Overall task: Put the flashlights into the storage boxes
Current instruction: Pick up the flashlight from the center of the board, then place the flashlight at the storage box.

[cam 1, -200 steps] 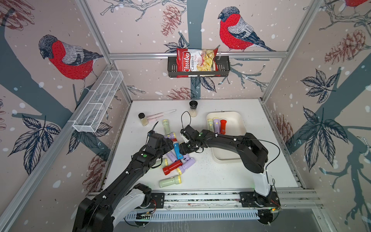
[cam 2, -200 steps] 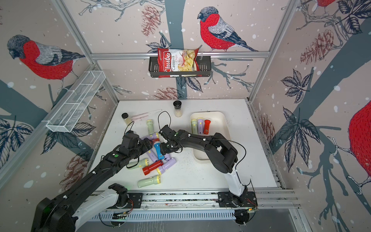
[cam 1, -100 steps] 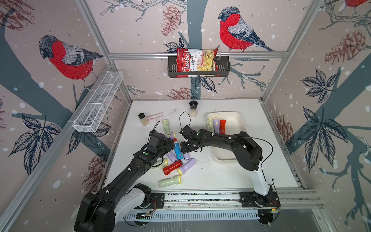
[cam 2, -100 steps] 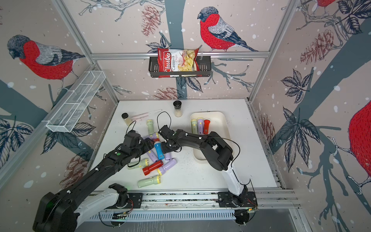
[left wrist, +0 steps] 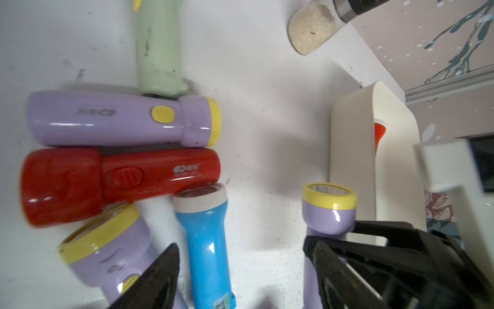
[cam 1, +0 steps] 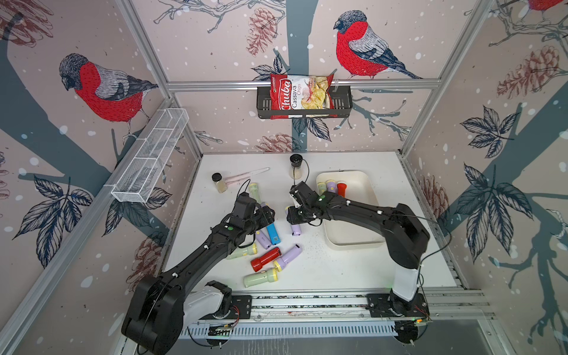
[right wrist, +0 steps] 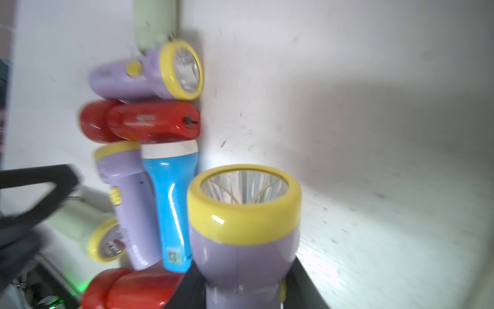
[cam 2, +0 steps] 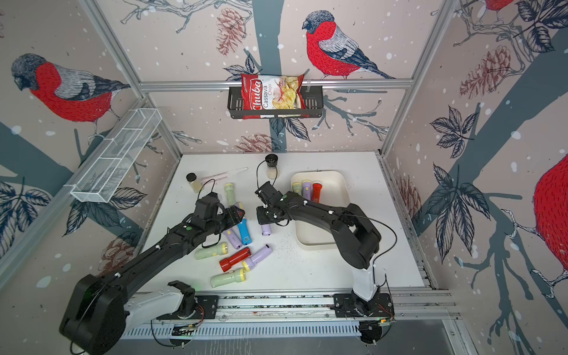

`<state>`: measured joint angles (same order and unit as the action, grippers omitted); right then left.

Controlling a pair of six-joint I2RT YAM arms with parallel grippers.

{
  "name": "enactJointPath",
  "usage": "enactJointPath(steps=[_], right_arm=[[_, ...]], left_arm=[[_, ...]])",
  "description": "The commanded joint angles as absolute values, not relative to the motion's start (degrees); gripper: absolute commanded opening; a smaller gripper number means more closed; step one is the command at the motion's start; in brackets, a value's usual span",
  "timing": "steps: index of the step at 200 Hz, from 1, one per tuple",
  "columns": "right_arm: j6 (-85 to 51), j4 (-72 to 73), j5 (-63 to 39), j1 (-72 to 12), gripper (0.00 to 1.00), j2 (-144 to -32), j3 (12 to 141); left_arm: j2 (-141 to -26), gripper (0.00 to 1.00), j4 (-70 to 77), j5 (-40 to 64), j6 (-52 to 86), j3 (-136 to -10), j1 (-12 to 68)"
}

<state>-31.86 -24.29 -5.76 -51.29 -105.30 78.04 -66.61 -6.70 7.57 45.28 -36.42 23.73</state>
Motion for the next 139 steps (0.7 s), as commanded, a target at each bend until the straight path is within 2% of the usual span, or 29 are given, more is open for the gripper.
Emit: enactJointPath(steps=[1,35,74,107,139], right_arm=[[-33.0,-22.2,-4.3,-48.1,0.35,-100.2,75.3],[-30.4,-22.5,-6.2,-38.8,0.35,-91.7,69.3],[-23.9,-24.5,-11.8,-21.9,0.35,-85.9,63.2],[-17.8,-26.3,-17.4,-10.4,0.35,-88.6,62.4],[-14.6,-26.4,-20.8,-6.3,0.36,-94.9,65.0]], left_arm=[[-69.4,0.77,-0.8,10.3,42.0,-39.5,25.1],[-76.9,0.78,-0.7,10.0,38.8,-47.1,29.9],[-86.2,0.77,1.1,12.2,38.1,-54.4,34.0],[-92.0,0.77,2.4,13.5,38.5,-58.6,35.9],[-95.0,0.76,3.2,14.4,39.0,-60.9,35.9]])
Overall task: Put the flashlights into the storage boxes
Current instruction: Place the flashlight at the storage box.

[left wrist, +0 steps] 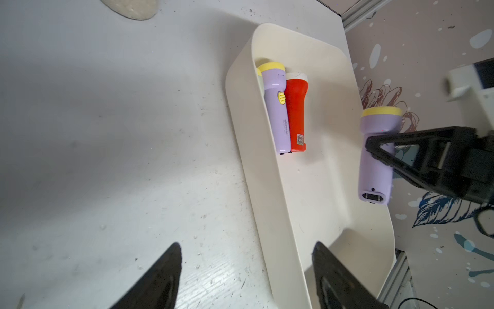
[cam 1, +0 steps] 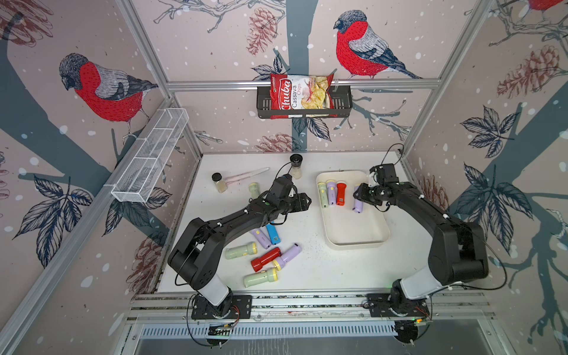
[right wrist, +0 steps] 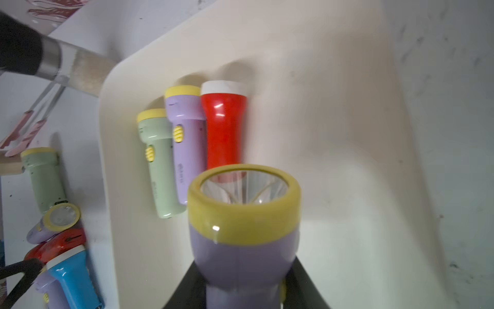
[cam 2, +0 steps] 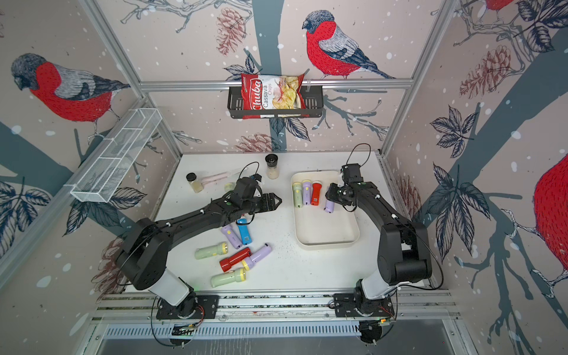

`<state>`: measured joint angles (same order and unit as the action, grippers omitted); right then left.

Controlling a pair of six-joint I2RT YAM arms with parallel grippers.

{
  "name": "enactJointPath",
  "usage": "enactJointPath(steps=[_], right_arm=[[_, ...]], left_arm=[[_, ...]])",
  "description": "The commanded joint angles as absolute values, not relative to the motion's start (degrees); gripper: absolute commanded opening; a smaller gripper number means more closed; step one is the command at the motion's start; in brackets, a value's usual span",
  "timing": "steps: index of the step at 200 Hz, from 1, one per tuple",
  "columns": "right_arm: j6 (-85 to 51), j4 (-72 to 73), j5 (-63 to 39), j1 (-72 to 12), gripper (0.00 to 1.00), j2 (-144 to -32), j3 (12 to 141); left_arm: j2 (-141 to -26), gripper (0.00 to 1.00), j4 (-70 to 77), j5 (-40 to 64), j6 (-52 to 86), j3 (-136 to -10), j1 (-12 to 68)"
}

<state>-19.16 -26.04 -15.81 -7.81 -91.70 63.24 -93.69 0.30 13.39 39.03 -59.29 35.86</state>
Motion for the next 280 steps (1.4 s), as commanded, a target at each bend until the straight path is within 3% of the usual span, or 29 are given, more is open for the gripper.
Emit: enactJointPath(steps=[1,114,162,247,280], right_arm=[[-14.6,-26.4,-20.8,-6.3,0.36,-95.1,65.1],[-14.6,-23.5,-28.3,-3.3,0.42,-113.5,77.0],[-16.5,-20.2,-32.6,-3.0,0.59,-115.1,77.3],[-18.8,-16.1,-38.0,-3.3,0.60,-116.1,78.3],[-18.5,-17.9,-34.7,-3.8,0.62,-116.2,79.9]], left_arm=[[-95.0,0.76,3.2,14.5,39.0,-60.9,35.9],[-99.9,0.77,1.4,14.9,38.2,-65.7,35.1],[-99.8,0.77,1.5,14.9,38.5,-65.5,34.5],[-98.9,0.77,1.4,14.5,38.7,-64.6,34.5],[-98.4,0.77,1.3,14.5,38.8,-64.3,34.5]])
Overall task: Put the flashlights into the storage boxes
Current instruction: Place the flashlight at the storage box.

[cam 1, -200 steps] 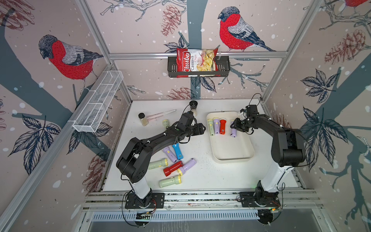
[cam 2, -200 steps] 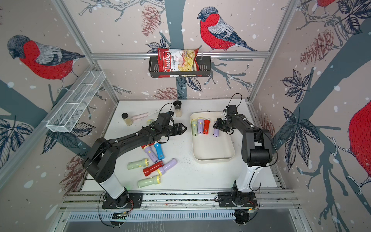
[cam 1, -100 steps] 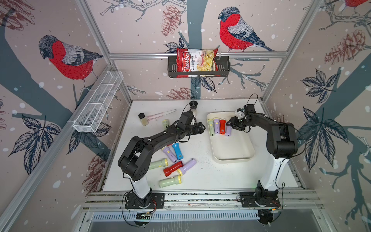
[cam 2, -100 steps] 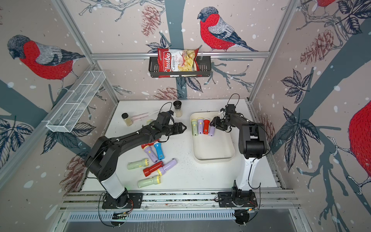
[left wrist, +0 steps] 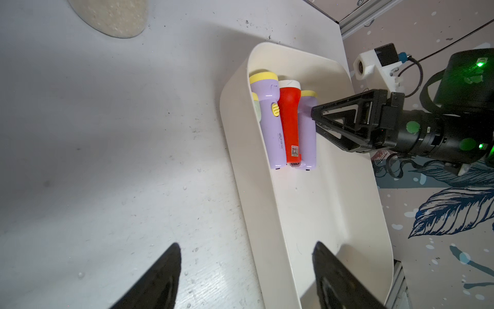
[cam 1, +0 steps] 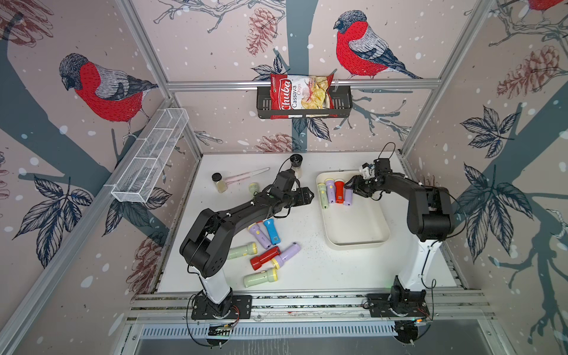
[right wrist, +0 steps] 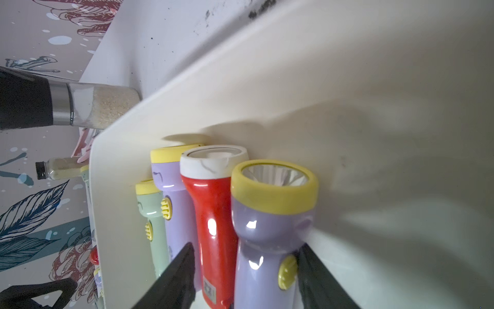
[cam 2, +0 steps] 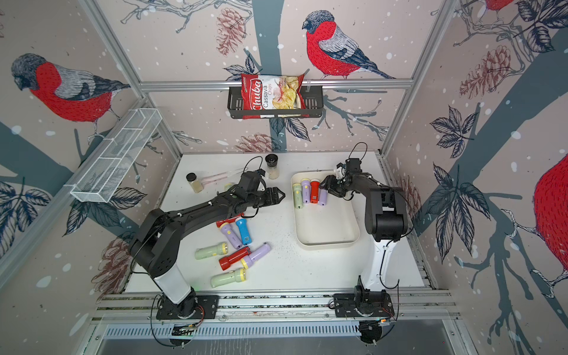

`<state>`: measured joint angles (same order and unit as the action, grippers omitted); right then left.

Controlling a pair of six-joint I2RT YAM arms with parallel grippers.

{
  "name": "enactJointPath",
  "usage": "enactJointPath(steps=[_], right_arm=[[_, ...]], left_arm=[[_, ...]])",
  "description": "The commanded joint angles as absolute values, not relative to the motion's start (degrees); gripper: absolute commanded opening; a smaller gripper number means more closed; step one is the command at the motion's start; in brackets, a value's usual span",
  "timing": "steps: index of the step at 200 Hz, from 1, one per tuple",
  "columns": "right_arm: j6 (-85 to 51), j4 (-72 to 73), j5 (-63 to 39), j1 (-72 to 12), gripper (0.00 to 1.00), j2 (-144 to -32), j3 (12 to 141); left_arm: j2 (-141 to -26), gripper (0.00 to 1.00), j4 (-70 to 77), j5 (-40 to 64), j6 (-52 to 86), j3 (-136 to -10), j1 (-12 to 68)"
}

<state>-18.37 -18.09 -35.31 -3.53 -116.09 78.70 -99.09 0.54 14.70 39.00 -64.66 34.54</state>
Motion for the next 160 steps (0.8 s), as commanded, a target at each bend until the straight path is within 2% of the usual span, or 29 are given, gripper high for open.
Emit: enactJointPath(steps=[1,70,117,160], right_arm=[[-18.5,-18.1,-34.5,-3.8,0.62,-116.1,79.9],[-18.2,-20.6,-25.4,-4.0,0.73,-111.3,78.8],[-16.8,-21.6,-22.1,-6.1,0.74,-103.0,75.6],[-16.9,-23.1,-17.4,-10.7,0.75,-96.0,71.4]], left_arm=[[-98.3,0.77,1.2,14.5,38.8,-64.3,34.5],[-93.7,0.77,-0.9,12.3,39.3,-61.8,34.5],[-88.8,0.76,-2.8,11.0,40.6,-58.1,34.2],[-82.2,0.75,-11.6,7.4,41.5,-55.1,34.1]])
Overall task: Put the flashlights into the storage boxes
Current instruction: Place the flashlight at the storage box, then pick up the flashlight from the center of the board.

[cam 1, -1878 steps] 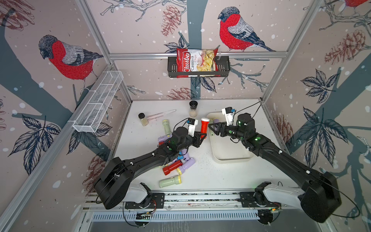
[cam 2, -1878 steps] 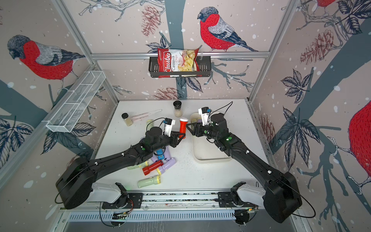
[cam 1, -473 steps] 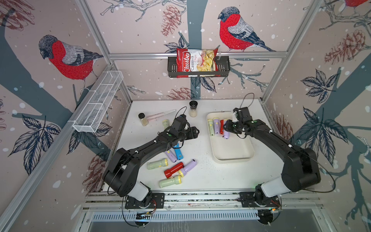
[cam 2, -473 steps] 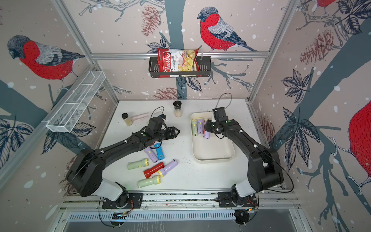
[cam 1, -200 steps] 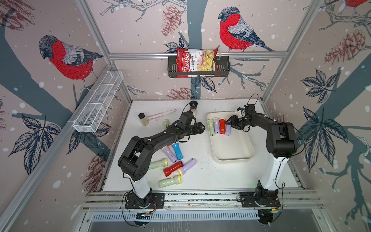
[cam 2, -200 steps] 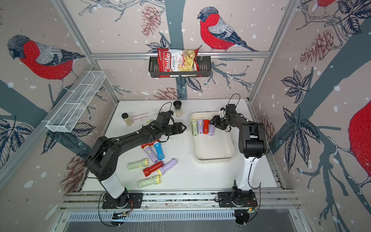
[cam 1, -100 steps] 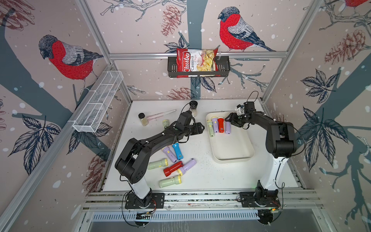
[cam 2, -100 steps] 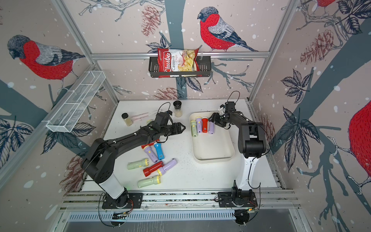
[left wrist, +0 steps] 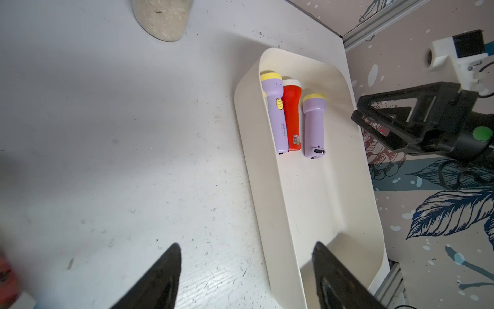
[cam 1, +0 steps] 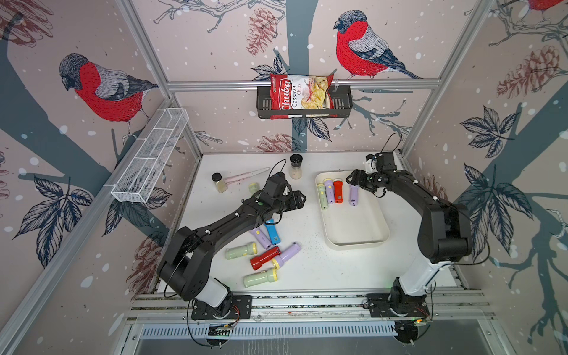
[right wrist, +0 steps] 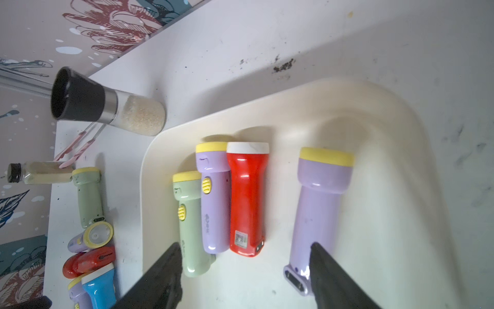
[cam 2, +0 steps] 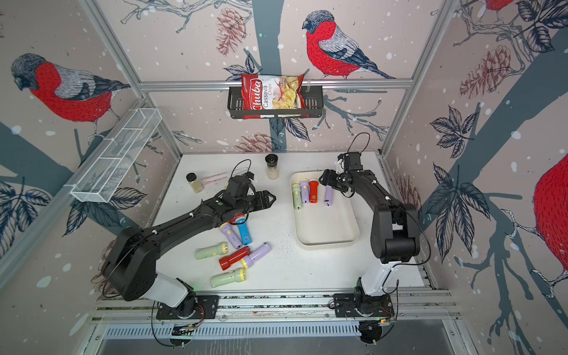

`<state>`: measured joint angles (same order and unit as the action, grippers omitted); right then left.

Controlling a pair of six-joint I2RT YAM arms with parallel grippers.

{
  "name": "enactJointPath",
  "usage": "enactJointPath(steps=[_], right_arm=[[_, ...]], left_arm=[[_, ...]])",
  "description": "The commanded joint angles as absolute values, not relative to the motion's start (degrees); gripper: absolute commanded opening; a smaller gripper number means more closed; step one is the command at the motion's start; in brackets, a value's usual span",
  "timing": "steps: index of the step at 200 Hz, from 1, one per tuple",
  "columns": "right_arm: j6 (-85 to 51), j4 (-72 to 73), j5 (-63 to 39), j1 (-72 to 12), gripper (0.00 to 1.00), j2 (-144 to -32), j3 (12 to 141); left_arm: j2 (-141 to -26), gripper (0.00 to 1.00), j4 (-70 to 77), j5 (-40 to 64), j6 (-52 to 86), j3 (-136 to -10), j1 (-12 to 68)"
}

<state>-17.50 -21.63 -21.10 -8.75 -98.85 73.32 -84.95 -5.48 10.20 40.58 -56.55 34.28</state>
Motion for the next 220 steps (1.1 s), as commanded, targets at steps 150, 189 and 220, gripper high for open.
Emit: enactJointPath(steps=[150,189,220], right_arm=[[-24.2,-18.0,-15.0,-29.5,0.74,-86.9,63.5],[-24.6,-17.3,-15.3,-30.4,0.74,-87.5,63.5],[-24.4,-17.1,-15.4,-30.5,0.74,-88.1,63.6]], left_arm=[[-77.0,0.64,-26.7,1.5,46.5,-45.0,33.0],[-81.0,0.61,-24.7,2.3,45.9,-44.9,33.0],[-84.6,0.57,-24.4,2.2,45.1,-45.8,33.1]])
